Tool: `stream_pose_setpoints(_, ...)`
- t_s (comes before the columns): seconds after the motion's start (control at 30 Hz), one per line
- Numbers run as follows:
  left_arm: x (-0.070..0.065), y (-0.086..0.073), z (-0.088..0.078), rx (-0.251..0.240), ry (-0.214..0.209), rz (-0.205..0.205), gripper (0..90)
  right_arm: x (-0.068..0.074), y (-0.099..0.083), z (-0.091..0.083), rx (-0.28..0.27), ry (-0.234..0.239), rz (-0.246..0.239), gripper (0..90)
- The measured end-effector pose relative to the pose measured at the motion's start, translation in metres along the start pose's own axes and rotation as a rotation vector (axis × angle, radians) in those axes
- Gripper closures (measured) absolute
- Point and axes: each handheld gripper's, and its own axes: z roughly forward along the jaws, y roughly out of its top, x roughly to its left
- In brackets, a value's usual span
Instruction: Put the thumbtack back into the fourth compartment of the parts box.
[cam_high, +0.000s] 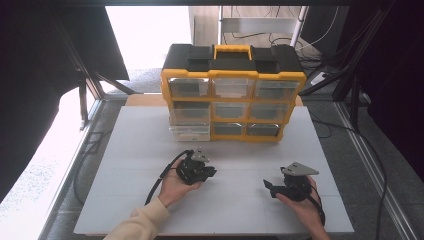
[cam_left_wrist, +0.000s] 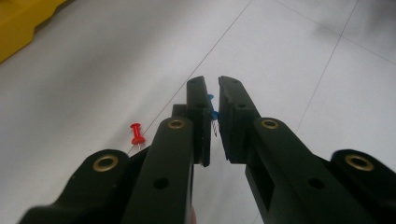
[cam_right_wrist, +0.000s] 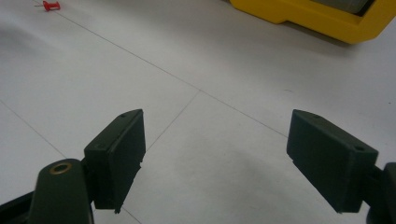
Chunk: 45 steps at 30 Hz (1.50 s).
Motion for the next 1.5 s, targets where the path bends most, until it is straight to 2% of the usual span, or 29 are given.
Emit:
stream_pose_setpoints(0.37, 0.000, 0.002, -0.007, -0.022, 0.004, 0.013, 83.1, 0.000, 0.000, 0.000, 0.000, -0.001, 0.000, 19.9)
stream_pose_setpoints(0.73, -0.001, 0.005, -0.019, -0.065, 0.005, 0.010, 83.1, 0.000, 0.000, -0.001, -0.011, -0.001, 0.004, 20.0)
stream_pose_setpoints(1.3, 0.008, 0.009, -0.038, -0.133, 0.005, -0.028, 83.2, -0.001, 0.001, -0.002, -0.021, 0.004, 0.011, 20.0)
stream_pose_setpoints(1.5, 0.011, 0.014, -0.051, -0.167, 0.012, -0.036, 83.2, -0.001, 0.001, -0.002, -0.024, 0.005, 0.013, 20.0)
